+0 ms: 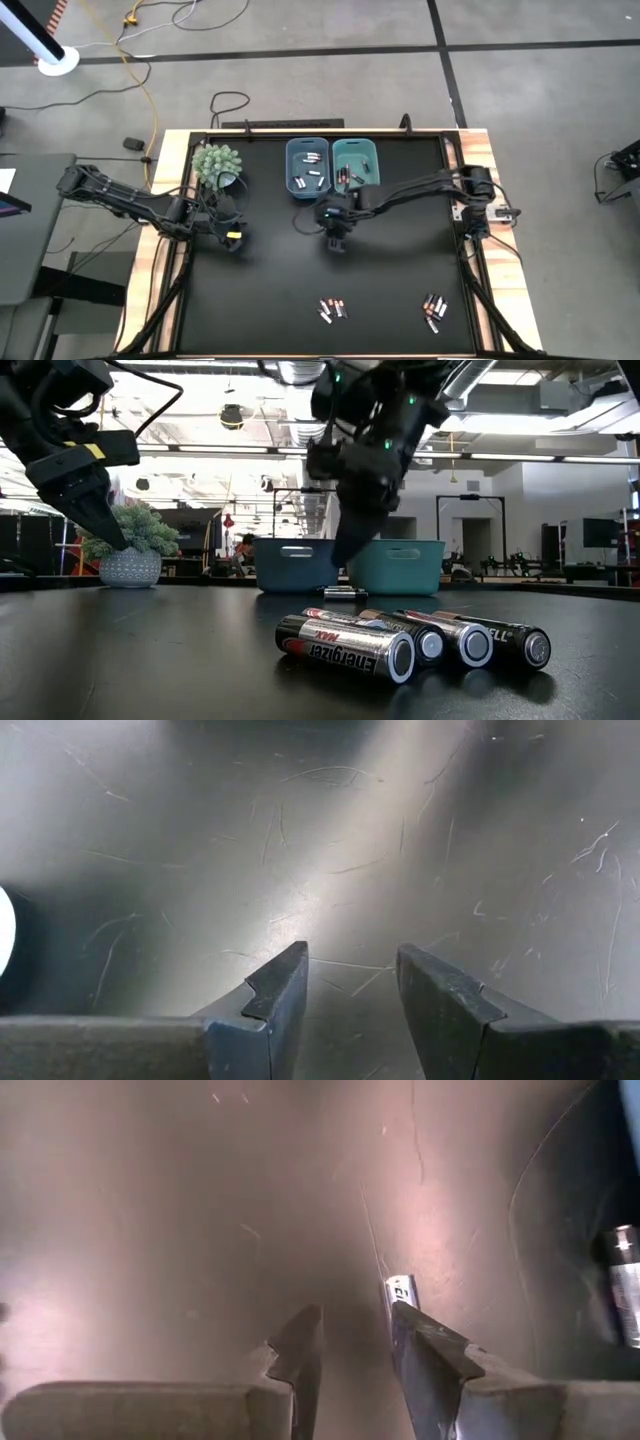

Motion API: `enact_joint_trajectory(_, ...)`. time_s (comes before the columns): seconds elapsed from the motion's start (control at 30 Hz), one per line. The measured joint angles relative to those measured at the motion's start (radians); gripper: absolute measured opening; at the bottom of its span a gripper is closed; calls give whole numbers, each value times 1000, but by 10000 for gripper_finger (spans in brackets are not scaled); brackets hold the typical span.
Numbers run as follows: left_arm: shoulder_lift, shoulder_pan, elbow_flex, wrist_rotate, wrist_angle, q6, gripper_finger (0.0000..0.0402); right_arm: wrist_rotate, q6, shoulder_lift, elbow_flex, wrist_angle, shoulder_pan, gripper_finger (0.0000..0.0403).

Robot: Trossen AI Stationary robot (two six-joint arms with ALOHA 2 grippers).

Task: Sort batteries
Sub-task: Put the silver battery into the blue bin

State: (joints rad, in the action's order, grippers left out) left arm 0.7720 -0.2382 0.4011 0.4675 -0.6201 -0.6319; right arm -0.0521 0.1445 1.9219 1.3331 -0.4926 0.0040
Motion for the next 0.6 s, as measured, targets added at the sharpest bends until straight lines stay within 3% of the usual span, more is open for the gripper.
enact_joint_trajectory(0.2, 0, 0, 0, 0, -4, 0, 148, 20, -96, 52, 0, -8, 1, 137)
enact_joint_trajectory(0.6, 0, 0, 0, 0, -3, 55, 148, 60, -101, 60, 0, -14, -8, 136)
